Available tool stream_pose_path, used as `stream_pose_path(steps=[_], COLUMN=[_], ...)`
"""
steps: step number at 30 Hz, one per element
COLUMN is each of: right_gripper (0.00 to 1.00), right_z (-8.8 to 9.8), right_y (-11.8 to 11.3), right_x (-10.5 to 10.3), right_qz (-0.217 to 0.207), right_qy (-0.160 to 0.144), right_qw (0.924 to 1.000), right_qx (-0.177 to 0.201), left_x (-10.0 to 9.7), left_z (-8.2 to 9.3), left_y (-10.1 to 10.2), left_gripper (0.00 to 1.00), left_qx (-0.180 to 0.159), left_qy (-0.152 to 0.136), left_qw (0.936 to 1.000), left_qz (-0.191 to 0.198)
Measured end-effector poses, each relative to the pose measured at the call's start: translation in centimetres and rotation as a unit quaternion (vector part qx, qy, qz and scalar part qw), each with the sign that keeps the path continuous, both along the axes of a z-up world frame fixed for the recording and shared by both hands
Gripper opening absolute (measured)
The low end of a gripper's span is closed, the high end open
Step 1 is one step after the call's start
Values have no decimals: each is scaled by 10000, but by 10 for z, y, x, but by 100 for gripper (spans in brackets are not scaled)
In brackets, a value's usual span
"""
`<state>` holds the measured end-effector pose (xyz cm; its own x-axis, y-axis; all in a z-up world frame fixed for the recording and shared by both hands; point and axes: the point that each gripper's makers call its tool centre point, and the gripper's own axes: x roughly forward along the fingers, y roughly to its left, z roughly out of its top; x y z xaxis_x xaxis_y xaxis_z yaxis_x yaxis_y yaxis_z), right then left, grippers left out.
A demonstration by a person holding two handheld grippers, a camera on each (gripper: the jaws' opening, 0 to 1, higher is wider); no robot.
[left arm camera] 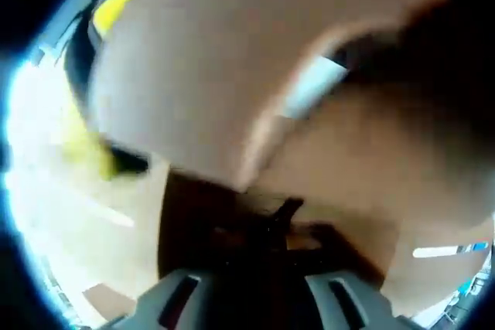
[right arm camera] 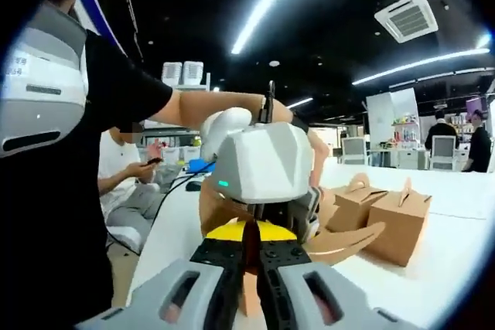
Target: Pick up one paper box from the group, open the paper box, and remove the item inside
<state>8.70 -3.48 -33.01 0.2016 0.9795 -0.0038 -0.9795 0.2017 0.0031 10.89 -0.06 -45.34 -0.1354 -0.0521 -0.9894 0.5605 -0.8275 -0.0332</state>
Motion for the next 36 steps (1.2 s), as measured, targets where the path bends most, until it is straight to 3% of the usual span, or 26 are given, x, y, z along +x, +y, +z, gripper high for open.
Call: stream_pose_path(steps=[7, 15, 20, 23, 27, 32, 36], right_gripper=[2, 3, 4, 5, 4, 4, 4], right_z=[5, 1, -13, -27, -25, -31, -32], right_y=[-5, -11, -18, -19, -18, -15, -16], right_x=[-15, -31, -46, -51, -52, -54, -53], right_qz=[353, 562, 770, 784, 686, 679, 640], right_qy=[-234, -870, -1312, -1655, -1748, -2077, -2156], right_qw=[9990, 9945, 9872, 9791, 9785, 9689, 9666], right_qx=[102, -136, -478, -884, -849, -1162, -1226], left_x=[-1, -1, -1, -2, -2, -2, -3], left_z=[1, 0, 0, 0, 0, 0, 0], left_y=[-1, -2, -2, -2, -2, -2, -2], left_gripper=[18, 18, 18, 18, 18, 18, 17], left_qx=[5, 16, 13, 5, 19, 26, 23], left_qy=[54, 33, -20, -22, -31, -39, -109], left_qw=[10000, 10000, 10000, 10000, 10000, 10000, 9999], left_qz=[32, -1, 28, 47, 52, 42, -89])
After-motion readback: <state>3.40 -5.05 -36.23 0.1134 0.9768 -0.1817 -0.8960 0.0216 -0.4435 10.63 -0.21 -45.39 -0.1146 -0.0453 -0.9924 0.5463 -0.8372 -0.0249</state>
